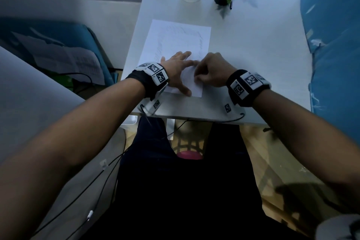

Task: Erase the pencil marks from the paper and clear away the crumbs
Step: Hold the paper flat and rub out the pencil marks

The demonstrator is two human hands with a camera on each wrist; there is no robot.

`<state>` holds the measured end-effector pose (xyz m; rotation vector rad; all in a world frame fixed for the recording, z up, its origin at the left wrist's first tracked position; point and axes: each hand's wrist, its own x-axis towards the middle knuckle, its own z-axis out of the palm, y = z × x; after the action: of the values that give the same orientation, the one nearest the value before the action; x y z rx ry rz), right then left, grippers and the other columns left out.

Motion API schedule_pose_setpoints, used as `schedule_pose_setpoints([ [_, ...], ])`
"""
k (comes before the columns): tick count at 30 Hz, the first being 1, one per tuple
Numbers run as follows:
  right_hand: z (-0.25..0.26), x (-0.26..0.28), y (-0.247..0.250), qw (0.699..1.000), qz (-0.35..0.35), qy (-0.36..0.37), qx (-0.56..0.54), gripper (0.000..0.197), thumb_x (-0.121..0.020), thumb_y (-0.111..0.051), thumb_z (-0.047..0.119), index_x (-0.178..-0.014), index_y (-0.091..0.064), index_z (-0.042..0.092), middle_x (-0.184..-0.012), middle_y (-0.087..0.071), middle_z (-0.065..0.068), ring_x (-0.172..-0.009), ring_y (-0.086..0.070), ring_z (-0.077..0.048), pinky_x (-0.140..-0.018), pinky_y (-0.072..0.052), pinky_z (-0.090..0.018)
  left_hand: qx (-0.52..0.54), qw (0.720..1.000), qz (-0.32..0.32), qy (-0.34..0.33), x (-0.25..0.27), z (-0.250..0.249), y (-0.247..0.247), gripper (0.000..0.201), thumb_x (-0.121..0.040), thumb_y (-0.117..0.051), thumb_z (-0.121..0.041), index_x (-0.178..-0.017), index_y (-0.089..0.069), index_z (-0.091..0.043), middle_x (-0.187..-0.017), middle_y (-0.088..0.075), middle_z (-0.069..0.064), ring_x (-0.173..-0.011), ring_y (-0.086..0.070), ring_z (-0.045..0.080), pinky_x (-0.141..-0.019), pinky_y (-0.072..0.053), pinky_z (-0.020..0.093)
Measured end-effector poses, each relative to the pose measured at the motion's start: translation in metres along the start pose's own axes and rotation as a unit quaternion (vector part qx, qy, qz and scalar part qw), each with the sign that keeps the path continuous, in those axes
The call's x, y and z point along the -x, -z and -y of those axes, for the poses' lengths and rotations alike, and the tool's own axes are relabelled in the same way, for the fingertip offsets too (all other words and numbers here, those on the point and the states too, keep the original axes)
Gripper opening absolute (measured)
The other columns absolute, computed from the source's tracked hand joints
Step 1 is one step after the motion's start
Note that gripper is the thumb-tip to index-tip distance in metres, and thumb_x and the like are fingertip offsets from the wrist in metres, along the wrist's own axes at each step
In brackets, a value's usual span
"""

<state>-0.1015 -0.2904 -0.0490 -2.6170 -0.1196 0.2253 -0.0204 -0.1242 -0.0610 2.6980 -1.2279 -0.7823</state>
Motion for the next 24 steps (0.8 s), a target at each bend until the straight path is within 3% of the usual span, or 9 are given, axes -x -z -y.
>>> schedule_pose_setpoints([
  [2, 0.004, 0.003, -0.001, 0.998, 0.045, 0.034, 0.014, 0.012, -0.08, -0.071, 0.017, -0.09, -0.079, 0.015, -0.087, -0.075, 0.002, -0.076, -0.065, -0.008, -0.076, -0.05, -0.017, -0.002, 1.0, 0.003, 0.001, 0.001, 0.001, 0.001, 0.117, -0.06, -0.084, -0.06, -0.153, -0.014, -0.044, -0.164, 0.006, -0.005, -0.151, 0.008, 0.02, -0.112, -0.005, 0.071],
  [4, -0.004, -0.001, 0.006, 1.0, 0.002, -0.007, -0.003, 0.013, -0.079, -0.072, 0.016, -0.09, -0.079, 0.014, -0.086, -0.075, -0.001, -0.072, -0.063, -0.007, -0.074, -0.05, -0.017, -0.001, 1.0, 0.005, -0.002, 0.001, 0.0, 0.001, 0.116, -0.061, -0.084, -0.06, -0.153, -0.015, -0.044, -0.164, 0.005, -0.005, -0.151, 0.008, 0.02, -0.112, -0.005, 0.071],
  [6, -0.009, -0.004, 0.008, 0.998, -0.043, -0.034, -0.013, 0.013, -0.078, -0.073, 0.016, -0.09, -0.079, 0.012, -0.084, -0.075, -0.003, -0.07, -0.063, -0.008, -0.076, -0.055, -0.023, -0.001, 1.0, 0.006, -0.002, 0.001, 0.0, 0.001, 0.116, -0.061, -0.084, -0.059, -0.153, -0.015, -0.044, -0.164, 0.005, -0.005, -0.151, 0.007, 0.02, -0.112, -0.005, 0.07],
  [10, 0.003, 0.004, 0.0, 0.998, 0.049, 0.037, 0.013, 0.011, -0.08, -0.073, 0.016, -0.09, -0.078, 0.015, -0.082, -0.07, 0.008, -0.073, -0.063, -0.005, -0.074, -0.048, -0.012, -0.007, 1.0, 0.008, -0.002, 0.002, 0.002, 0.001, 0.118, -0.06, -0.084, -0.061, -0.154, -0.014, -0.044, -0.164, 0.006, -0.005, -0.151, 0.008, 0.02, -0.112, -0.006, 0.071],
  [14, -0.008, 0.0, 0.006, 0.999, -0.027, -0.019, -0.014, 0.012, -0.078, -0.073, 0.016, -0.089, -0.079, 0.014, -0.085, -0.075, -0.002, -0.073, -0.065, -0.009, -0.078, -0.053, -0.021, -0.009, 1.0, 0.017, 0.001, 0.001, -0.001, 0.003, 0.117, -0.061, -0.084, -0.06, -0.154, -0.014, -0.044, -0.164, 0.007, -0.006, -0.151, 0.008, 0.019, -0.111, -0.007, 0.072],
  [17, 0.002, 0.003, 0.0, 0.997, 0.053, 0.045, 0.014, 0.011, -0.08, -0.073, 0.016, -0.089, -0.078, 0.016, -0.084, -0.074, 0.004, -0.073, -0.065, -0.007, -0.073, -0.05, -0.013, -0.011, 1.0, 0.018, -0.002, 0.003, 0.002, 0.002, 0.119, -0.06, -0.084, -0.06, -0.154, -0.012, -0.045, -0.164, 0.009, -0.007, -0.151, 0.009, 0.018, -0.11, -0.006, 0.073],
  [18, 0.001, 0.002, 0.002, 0.998, 0.045, 0.036, 0.013, 0.011, -0.079, -0.073, 0.017, -0.089, -0.079, 0.016, -0.083, -0.073, 0.004, -0.072, -0.064, -0.006, -0.072, -0.048, -0.011, -0.011, 1.0, 0.019, -0.004, 0.003, 0.002, 0.002, 0.119, -0.06, -0.084, -0.061, -0.153, -0.012, -0.045, -0.164, 0.009, -0.007, -0.151, 0.009, 0.017, -0.11, -0.006, 0.073],
  [21, -0.007, -0.001, 0.007, 0.999, -0.028, -0.018, -0.014, 0.012, -0.079, -0.074, 0.017, -0.09, -0.079, 0.014, -0.084, -0.075, -0.001, -0.071, -0.063, -0.007, -0.077, -0.054, -0.019, -0.008, 1.0, 0.023, -0.009, 0.003, 0.002, 0.002, 0.118, -0.061, -0.084, -0.06, -0.153, -0.012, -0.045, -0.164, 0.009, -0.007, -0.151, 0.009, 0.018, -0.11, -0.005, 0.073],
  [24, 0.004, 0.006, -0.001, 0.997, 0.061, 0.038, 0.0, 0.011, -0.081, -0.072, 0.016, -0.089, -0.078, 0.015, -0.085, -0.074, 0.004, -0.072, -0.065, -0.004, -0.074, -0.051, -0.015, -0.004, 1.0, 0.027, -0.015, 0.004, 0.004, 0.003, 0.118, -0.061, -0.084, -0.06, -0.153, -0.011, -0.046, -0.164, 0.011, -0.007, -0.15, 0.011, 0.017, -0.11, -0.003, 0.074],
])
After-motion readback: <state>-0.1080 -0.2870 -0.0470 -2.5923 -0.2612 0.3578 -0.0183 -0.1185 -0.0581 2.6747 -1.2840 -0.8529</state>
